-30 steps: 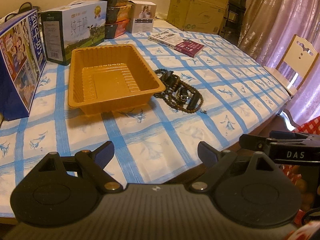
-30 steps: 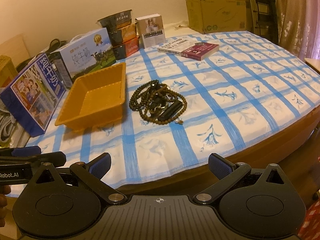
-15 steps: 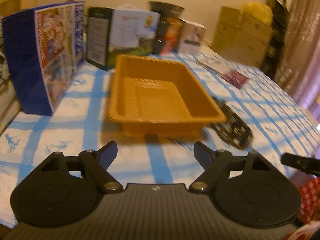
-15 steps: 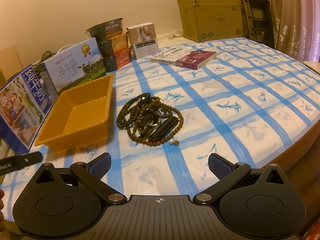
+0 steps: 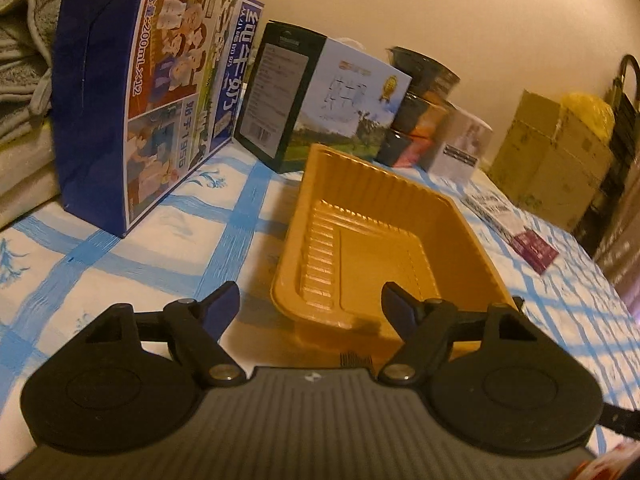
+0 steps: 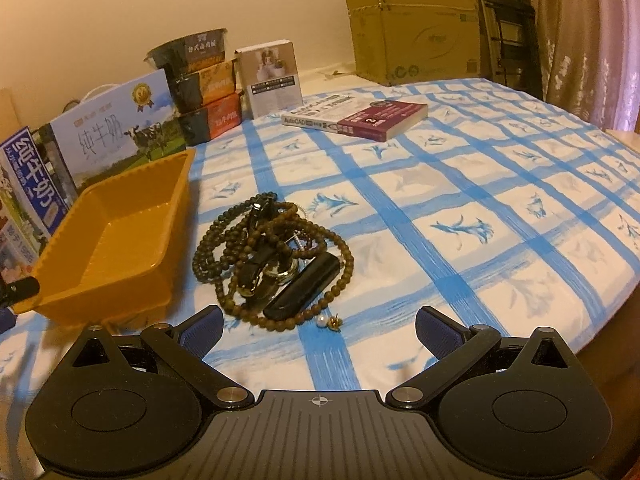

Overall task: Organize jewelry
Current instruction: 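Grasp the orange tray rim with the left tool while the right tool approaches the jewelry pile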

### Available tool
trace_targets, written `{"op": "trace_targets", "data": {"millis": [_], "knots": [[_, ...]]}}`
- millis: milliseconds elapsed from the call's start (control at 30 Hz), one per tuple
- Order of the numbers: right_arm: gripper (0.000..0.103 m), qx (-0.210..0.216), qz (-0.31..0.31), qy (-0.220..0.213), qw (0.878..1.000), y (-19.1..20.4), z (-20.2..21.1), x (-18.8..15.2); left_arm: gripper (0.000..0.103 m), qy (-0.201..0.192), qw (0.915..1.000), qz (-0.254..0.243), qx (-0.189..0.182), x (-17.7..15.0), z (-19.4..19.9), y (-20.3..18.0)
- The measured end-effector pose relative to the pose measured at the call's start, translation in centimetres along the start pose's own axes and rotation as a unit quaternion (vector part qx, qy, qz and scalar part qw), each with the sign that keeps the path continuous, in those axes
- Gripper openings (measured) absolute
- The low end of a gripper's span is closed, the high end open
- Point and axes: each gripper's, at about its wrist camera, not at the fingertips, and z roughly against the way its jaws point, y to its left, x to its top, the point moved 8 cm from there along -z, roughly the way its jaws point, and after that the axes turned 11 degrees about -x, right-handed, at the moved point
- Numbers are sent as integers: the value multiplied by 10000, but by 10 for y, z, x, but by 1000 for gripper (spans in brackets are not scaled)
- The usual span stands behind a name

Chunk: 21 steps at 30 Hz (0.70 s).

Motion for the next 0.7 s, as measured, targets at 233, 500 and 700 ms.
{"op": "trace_targets", "data": {"millis": [233, 500, 700], "knots": [[101, -60, -4, 65, 10000, -3, -17, 3, 51, -126, 9998, 6, 159, -3, -29, 4], [101, -116, -65, 131, 9998, -9, -25, 2, 39, -253, 9993, -47, 254, -8, -42, 6], [101, -156, -68, 189, 9997, -12, -30, -1, 26, -407, 9985, -162, 334, -7, -46, 3]]}}
